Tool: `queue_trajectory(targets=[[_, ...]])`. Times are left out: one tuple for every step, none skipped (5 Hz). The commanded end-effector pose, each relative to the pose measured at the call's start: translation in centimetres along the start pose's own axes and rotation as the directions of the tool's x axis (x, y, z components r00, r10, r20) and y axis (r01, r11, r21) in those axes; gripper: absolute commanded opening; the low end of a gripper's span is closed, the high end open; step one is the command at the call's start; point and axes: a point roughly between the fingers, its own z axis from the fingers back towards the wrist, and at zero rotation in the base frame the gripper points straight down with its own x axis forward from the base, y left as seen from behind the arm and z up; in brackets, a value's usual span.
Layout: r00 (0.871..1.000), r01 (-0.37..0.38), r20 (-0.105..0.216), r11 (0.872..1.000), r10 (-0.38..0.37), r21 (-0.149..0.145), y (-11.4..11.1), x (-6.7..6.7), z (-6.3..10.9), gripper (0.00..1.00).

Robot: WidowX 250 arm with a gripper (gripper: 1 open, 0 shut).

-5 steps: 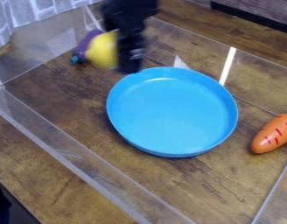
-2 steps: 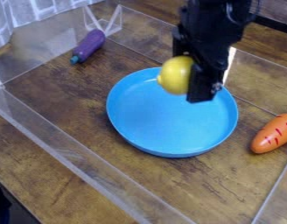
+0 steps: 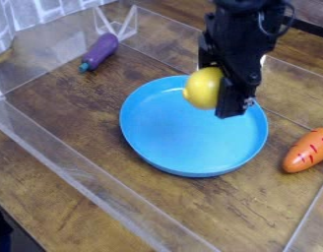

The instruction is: Move the carrot to the right side

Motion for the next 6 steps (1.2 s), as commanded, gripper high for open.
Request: queue_trajectory(targets=[[0.997,-0.053,0.064,0.998,0.05,0.046,2.2,1.7,1.2,0.0],[0.996,-0.062,0.074,0.997,0.059,0.05,3.2,2.3,0.6,0.0],[0.994,-0.073,0.087,0.996,0.068,0.048,3.8,2.7,-0.1,0.0],[0.992,-0.085,0.1,0.995,0.08,0.049,4.5,3.1,-0.7,0.0],[0.99,-0.1,0.11,0.994,0.094,0.052,4.9,3.3,-1.1,0.0],[0.99,-0.077,0.125,0.995,0.069,0.06,5.3,4.9,-1.5,0.0]])
